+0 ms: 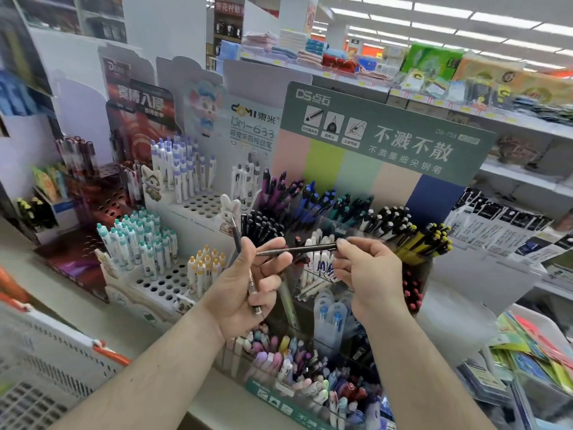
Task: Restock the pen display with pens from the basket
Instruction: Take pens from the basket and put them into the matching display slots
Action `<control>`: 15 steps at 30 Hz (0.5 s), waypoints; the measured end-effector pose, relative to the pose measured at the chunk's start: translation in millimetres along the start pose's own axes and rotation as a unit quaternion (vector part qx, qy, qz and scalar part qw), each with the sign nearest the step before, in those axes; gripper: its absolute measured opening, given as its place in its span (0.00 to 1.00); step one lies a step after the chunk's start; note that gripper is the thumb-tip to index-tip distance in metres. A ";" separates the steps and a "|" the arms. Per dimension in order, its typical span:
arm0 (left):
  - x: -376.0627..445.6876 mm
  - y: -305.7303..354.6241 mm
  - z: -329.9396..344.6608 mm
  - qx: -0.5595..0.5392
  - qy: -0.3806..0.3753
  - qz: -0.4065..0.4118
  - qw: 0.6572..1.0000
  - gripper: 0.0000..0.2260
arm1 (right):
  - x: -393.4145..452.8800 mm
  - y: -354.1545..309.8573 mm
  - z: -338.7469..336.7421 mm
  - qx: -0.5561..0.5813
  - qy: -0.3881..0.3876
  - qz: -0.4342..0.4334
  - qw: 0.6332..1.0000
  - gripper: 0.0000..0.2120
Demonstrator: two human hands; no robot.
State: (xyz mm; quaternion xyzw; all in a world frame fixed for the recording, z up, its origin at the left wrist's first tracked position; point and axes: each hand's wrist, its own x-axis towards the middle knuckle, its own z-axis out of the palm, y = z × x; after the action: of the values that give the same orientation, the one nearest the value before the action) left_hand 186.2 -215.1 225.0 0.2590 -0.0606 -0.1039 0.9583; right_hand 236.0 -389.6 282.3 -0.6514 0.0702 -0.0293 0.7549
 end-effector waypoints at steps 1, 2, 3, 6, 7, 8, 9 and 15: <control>-0.8 2.6 -0.2 -0.012 -0.011 0.002 1.000 0.29 | 0.3 -0.5 3.0 0.013 -0.007 0.002 1.000 0.04; -1.1 5.0 -1.4 -0.020 -0.019 0.005 1.000 0.28 | -0.2 -2.8 7.4 0.029 -0.010 -0.001 1.000 0.05; -0.8 7.5 -3.9 -0.025 -0.023 0.009 0.999 0.28 | 0.4 -6.1 11.2 0.046 -0.007 -0.013 0.999 0.05; -1.3 16.3 -6.7 -0.018 0.020 0.025 0.999 0.28 | 7.2 -20.3 24.2 0.052 0.058 -0.102 0.992 0.05; -1.0 19.0 -7.6 -0.003 0.052 0.029 0.998 0.26 | 12.2 -23.6 28.3 0.030 0.085 -0.148 0.985 0.05; -1.3 21.7 -8.4 0.015 0.085 0.033 0.996 0.24 | 17.6 -25.1 33.2 -0.002 0.107 -0.196 0.975 0.06; -2.1 24.3 -9.3 0.033 0.112 0.035 0.993 0.23 | 22.8 -25.0 38.0 -0.040 0.124 -0.244 0.961 0.07; -8.2 35.4 -16.9 0.123 0.148 0.022 0.981 0.22 | 40.9 -9.7 72.4 -0.236 0.123 -0.411 0.872 0.06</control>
State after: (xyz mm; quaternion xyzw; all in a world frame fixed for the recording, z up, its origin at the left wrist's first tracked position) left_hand 187.1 -175.1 228.0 0.3863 0.0635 -0.0351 0.9195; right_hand 287.4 -325.7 299.3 -0.7714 -0.1072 -0.3995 0.4836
